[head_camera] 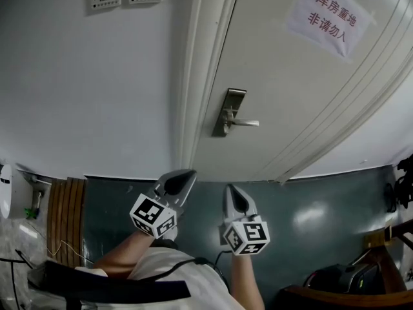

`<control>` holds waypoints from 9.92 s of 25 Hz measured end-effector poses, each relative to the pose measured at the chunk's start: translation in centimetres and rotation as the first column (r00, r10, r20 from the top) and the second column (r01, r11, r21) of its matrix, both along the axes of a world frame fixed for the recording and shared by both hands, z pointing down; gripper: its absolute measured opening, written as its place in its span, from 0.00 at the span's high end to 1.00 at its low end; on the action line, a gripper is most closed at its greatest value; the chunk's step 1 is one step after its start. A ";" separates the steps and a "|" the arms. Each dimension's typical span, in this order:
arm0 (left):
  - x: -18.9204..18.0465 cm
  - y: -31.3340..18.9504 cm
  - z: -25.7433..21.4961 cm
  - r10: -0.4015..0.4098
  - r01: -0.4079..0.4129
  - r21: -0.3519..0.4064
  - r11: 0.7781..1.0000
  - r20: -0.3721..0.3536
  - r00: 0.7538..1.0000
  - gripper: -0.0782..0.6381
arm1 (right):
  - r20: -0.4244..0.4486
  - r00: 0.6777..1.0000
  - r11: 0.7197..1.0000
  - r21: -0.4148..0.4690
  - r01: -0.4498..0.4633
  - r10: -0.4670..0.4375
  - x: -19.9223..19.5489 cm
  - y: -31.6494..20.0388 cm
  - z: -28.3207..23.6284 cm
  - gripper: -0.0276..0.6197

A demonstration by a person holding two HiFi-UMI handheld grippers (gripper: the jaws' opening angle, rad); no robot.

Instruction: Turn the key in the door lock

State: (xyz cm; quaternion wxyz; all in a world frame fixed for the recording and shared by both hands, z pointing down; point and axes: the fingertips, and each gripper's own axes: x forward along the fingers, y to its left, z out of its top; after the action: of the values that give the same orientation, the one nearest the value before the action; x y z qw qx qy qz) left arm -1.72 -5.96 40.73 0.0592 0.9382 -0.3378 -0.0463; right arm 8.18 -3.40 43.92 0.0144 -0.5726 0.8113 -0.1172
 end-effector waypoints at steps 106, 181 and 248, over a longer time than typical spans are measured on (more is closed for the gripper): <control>-0.7 -16.9 6.0 -0.206 0.222 -0.106 0.969 0.146 0.968 0.88 | 0.797 0.603 0.950 -0.155 0.271 -0.042 5.7 -30.3 13.6 0.89; 1.0 -15.5 5.5 -0.044 0.053 -0.085 0.995 0.103 0.994 0.88 | -0.988 0.024 0.971 -0.144 0.189 -0.151 3.7 -29.2 15.2 0.86; 2.6 -12.4 1.3 0.012 -0.011 -0.015 1.000 0.066 0.998 0.88 | -0.026 0.999 0.998 0.056 -0.034 0.035 2.9 -13.6 -0.3 0.95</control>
State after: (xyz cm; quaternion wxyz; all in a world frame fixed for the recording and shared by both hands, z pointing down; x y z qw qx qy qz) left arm 0.92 -18.41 42.07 0.0550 0.9407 -0.3345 -0.0127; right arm 11.06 -16.98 43.64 0.0215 -0.5873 0.8044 -0.0867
